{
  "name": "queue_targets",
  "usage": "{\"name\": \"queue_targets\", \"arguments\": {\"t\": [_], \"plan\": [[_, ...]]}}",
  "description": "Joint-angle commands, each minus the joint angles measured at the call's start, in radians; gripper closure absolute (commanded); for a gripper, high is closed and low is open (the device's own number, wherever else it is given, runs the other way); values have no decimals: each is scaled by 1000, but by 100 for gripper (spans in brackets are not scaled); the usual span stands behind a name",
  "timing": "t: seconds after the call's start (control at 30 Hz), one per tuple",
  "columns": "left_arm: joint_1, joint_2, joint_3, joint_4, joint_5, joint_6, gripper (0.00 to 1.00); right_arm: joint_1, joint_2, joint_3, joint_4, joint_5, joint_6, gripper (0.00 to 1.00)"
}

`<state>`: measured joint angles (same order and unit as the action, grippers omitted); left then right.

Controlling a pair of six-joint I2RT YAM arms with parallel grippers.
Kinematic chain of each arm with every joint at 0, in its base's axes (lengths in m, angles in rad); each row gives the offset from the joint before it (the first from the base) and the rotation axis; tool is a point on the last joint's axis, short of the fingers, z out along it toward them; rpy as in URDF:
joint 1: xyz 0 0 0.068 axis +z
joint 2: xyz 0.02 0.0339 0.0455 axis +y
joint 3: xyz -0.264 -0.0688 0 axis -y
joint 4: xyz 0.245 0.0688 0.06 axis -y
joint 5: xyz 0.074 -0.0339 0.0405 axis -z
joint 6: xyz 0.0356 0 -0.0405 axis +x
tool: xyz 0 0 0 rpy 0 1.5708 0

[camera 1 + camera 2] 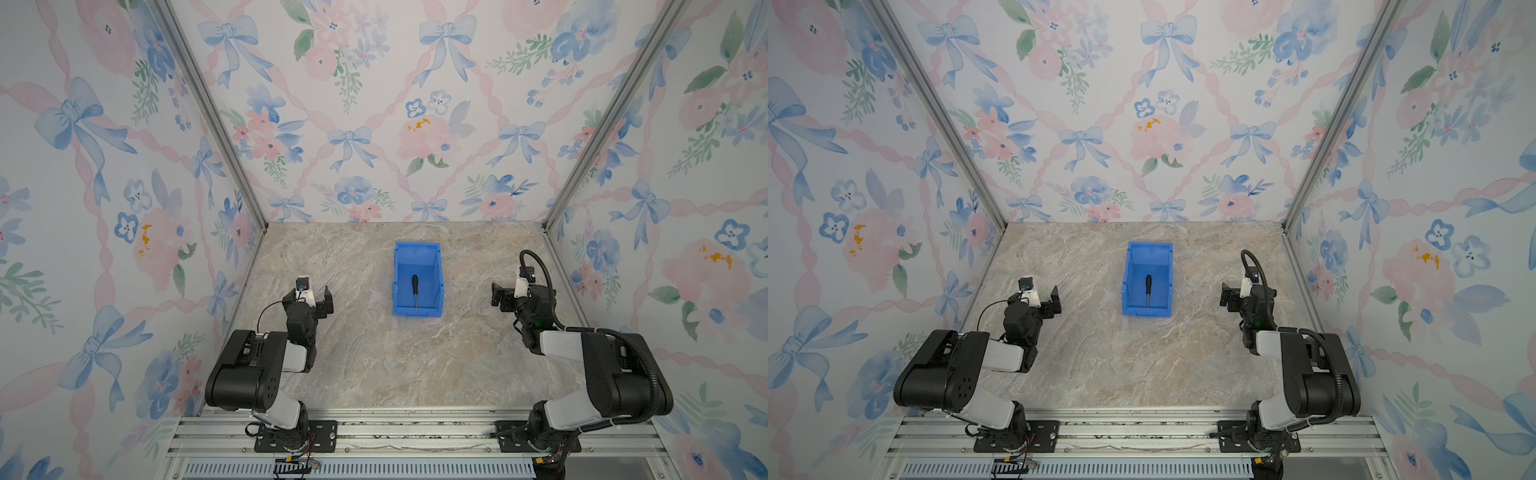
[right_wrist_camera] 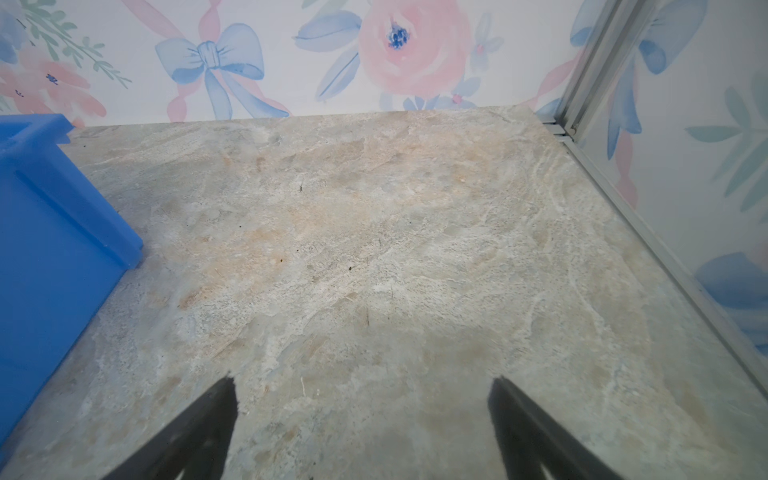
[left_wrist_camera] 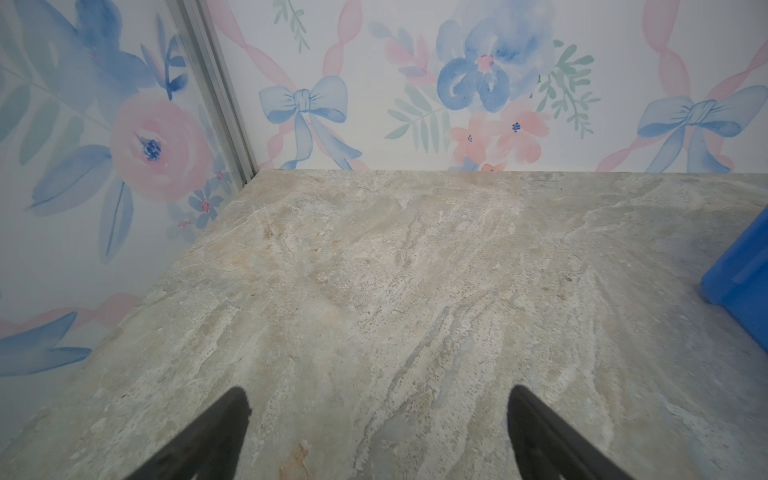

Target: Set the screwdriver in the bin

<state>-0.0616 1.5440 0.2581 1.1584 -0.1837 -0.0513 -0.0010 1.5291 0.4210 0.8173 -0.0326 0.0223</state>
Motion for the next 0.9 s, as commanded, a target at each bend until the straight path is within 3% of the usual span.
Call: {"name": "queue_targets", "arguments": {"t": [0.0, 0.07, 0.17, 0.87], "plan": [[8, 17, -8, 23, 11, 20, 2, 18, 6, -14, 34, 47, -18, 3], [7, 18, -9, 24, 9, 21, 2, 24, 28, -29, 104, 92, -5, 3], [4, 15, -10, 26, 3, 24, 2, 61, 17, -19, 65, 192, -21, 3], [5, 16, -13, 32, 7, 23, 2, 64, 17, -25, 79, 193, -22, 3]]}}
